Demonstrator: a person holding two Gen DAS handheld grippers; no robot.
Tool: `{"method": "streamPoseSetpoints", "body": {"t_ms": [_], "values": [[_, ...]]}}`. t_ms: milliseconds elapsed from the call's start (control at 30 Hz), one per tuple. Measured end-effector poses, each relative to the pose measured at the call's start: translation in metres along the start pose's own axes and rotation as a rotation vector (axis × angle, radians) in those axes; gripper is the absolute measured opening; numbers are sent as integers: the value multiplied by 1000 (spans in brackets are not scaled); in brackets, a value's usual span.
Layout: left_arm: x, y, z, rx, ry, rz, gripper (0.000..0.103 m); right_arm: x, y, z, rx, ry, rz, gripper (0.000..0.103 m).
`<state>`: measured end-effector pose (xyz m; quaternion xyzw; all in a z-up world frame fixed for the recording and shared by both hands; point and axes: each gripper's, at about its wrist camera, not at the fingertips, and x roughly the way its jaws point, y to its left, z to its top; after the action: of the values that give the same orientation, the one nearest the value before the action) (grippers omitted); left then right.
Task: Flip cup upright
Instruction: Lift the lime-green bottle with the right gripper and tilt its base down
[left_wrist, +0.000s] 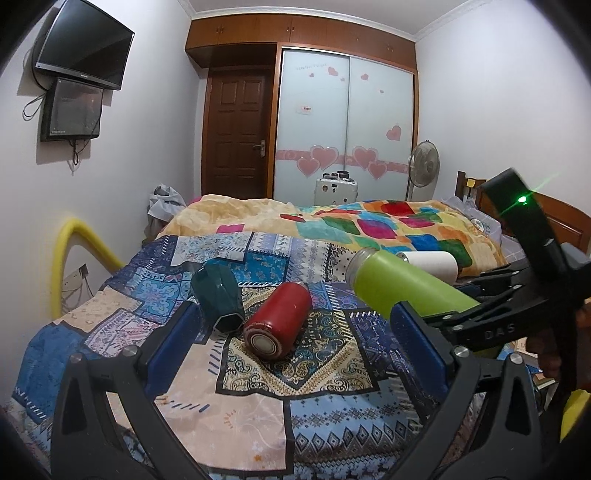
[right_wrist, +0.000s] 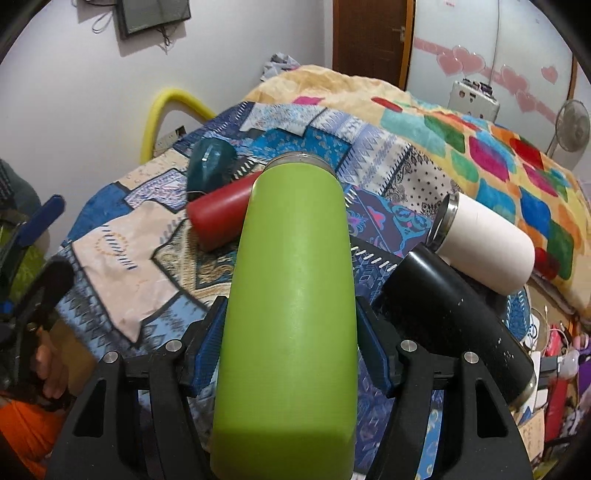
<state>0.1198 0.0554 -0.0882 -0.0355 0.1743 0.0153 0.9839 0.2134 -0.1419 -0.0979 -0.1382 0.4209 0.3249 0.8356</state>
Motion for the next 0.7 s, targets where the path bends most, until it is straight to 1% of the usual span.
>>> {"method": "streamPoseSetpoints", "body": {"t_ms": [167, 333, 500, 700], "values": [[-12, -3, -2, 4, 2, 14, 103, -1, 11, -11, -21, 0, 36, 63], [-16, -3, -6, 5, 16, 22, 103, 15, 21, -25, -34, 35, 67, 63], [-12, -4, -11, 12, 34, 24, 103, 37, 22, -31, -43, 82, 71, 63], [0, -6, -17, 18, 63, 13, 103, 52, 18, -31, -57, 108, 56, 63]]}}
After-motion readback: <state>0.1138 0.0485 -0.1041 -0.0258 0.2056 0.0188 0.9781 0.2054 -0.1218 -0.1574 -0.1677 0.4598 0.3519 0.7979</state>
